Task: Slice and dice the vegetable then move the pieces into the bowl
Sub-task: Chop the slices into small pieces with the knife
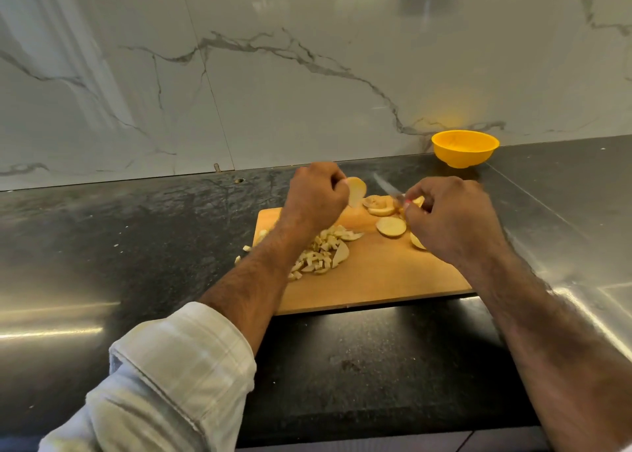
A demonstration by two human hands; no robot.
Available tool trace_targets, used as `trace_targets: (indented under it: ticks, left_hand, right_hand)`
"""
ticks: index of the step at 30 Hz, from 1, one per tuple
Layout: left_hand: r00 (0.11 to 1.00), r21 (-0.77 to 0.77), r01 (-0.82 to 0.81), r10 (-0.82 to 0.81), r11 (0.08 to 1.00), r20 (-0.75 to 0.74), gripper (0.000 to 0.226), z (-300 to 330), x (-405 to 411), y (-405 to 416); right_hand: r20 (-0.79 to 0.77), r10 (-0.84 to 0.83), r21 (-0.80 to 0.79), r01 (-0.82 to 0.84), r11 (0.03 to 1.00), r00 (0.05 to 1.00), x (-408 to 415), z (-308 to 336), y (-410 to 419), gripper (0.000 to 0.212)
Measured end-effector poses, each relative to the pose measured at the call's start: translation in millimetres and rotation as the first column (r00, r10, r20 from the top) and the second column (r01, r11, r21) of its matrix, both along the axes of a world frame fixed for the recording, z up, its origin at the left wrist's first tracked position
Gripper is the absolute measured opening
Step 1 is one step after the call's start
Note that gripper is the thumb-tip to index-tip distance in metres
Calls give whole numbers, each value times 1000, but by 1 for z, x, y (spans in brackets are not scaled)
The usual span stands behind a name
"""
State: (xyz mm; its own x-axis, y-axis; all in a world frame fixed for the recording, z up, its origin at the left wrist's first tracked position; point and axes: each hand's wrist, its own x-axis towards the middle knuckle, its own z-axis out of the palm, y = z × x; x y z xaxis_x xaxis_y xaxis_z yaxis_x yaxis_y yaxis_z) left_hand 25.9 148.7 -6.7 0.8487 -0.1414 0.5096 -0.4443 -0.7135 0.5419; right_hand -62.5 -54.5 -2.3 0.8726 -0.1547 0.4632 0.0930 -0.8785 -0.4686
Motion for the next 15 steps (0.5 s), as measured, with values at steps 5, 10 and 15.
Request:
trace_targets:
  ticks: [5,10,15]
  left_hand:
    - [998,-251,-50,39,967,-49,9,4,0,30]
    - [966,-292,57,-127,955,-226,6,8,-10,23]
    - [905,-45,301,-300,953,-303,4,6,-24,7]
  right_hand:
    - [-432,72,-38,-98,994,899,0,3,11,7]
    - [-516,49,-96,-115,989,855,-2,8,8,14]
    - [-512,50,-65,-97,993,857,-1,5,8,15]
